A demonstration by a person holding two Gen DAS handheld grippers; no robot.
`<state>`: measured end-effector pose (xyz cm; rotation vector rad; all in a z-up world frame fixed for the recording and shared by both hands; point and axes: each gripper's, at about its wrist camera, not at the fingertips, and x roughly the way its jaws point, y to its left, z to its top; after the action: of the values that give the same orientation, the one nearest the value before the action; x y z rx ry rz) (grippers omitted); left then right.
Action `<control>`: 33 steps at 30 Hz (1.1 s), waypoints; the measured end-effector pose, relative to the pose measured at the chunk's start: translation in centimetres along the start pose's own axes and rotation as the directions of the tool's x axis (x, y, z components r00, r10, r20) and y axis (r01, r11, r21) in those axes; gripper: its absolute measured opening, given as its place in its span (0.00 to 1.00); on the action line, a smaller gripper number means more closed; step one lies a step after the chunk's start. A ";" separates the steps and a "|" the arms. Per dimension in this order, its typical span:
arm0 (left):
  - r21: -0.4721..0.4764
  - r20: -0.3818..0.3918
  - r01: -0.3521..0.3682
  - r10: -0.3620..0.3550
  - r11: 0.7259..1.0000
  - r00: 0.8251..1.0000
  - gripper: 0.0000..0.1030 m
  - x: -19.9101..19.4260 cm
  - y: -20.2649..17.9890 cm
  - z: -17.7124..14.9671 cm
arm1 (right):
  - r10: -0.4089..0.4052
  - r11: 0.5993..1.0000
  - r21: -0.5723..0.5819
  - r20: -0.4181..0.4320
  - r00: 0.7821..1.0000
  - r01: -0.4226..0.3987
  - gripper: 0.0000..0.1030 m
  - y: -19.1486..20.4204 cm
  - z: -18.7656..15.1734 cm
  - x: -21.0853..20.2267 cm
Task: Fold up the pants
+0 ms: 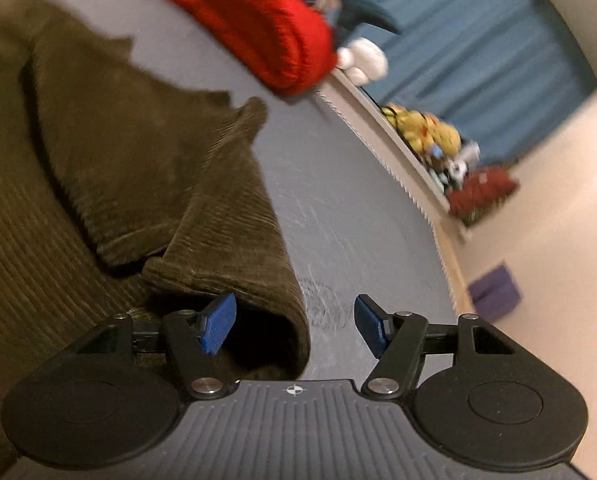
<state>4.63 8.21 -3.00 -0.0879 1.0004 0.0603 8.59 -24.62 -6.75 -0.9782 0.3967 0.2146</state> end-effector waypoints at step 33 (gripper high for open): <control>-0.005 0.001 0.012 -0.012 1.000 1.000 0.99 -0.2 0.3 0.1 | 0.022 0.989 -0.144 0.038 0.999 -0.017 0.14 2.1 2.4 -0.2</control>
<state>4.53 8.48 -2.79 -0.0980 0.9988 0.0520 8.23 -21.49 -7.04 -1.1102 0.3580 0.2830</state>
